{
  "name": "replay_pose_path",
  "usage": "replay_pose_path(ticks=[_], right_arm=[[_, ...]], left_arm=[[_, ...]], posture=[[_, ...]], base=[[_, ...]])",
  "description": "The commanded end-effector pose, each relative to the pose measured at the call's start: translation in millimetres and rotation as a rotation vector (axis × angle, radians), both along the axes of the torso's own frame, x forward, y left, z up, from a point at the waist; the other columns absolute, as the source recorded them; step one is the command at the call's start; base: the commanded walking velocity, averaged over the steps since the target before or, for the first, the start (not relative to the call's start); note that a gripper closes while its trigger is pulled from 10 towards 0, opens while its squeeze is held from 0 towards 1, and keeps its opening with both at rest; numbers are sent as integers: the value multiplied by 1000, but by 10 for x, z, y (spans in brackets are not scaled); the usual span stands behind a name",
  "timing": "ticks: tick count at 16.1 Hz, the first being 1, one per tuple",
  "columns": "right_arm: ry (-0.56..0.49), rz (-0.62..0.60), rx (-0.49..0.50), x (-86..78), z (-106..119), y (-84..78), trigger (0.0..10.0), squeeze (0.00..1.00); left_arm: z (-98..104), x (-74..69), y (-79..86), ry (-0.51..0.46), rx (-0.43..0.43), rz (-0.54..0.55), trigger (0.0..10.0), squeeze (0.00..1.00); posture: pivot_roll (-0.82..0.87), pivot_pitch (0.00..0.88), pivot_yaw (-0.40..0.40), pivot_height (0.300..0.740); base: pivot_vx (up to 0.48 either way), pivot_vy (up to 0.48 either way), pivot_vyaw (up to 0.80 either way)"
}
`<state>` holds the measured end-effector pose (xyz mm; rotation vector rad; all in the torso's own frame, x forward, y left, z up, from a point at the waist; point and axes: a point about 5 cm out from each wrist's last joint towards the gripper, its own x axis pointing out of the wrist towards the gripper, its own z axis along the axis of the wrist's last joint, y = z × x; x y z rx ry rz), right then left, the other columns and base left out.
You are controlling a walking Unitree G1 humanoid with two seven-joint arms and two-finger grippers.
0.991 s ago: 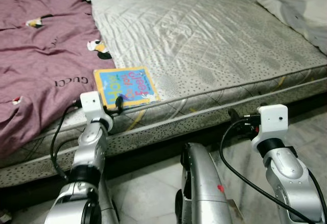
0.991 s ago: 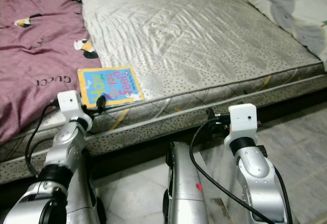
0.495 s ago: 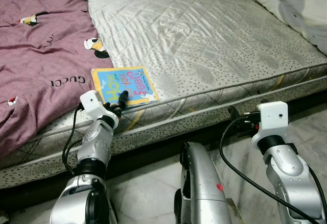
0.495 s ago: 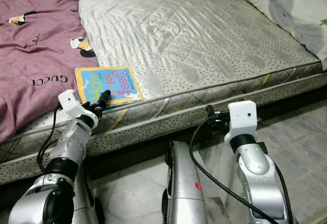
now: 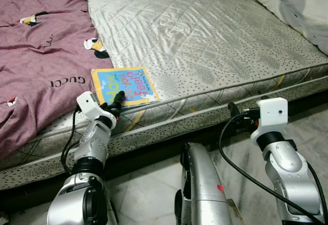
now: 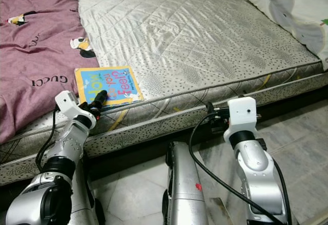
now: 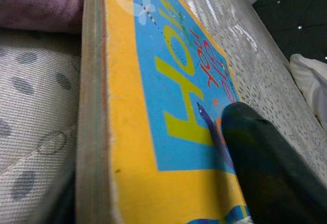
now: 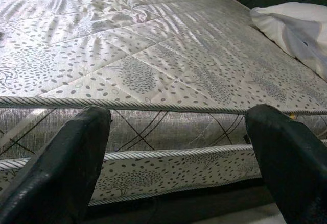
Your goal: Clean up the room
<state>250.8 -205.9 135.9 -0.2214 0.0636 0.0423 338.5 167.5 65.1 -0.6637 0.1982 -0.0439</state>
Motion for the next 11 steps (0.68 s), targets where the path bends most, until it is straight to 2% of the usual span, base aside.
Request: replay_pose_path(ticks=[1,3,4,6,7,11], right_arm=[[-5,2,-6,18,6,0,10000,0],[-8,5,-7,40,-2,6,10000,0],[-10,5,-6,54,0,11,10000,0],[-13,4,-3,69,1,20,10000,0],[-15,5,-1,75,-4,36,10000,0],[-24,0,1,83,3,25,10000,0]], left_arm=[[-10,13,-25,15,-7,-11,0,0],[-4,11,-16,11,6,-13,0,0],[-3,11,-11,12,13,-9,10000,0],[11,15,0,3,19,0,10000,0],[34,25,7,-13,-5,-1,0,0],[71,43,13,-25,16,-1,0,0]], posture=[[-207,20,-83,453],[-197,14,-85,453],[-194,14,-84,453],[-191,13,-83,453],[-189,14,-79,453],[-200,13,-66,453]], base=[[0,0,0],[0,0,0],[0,0,0],[0,0,0],[0,0,0],[0,0,0]])
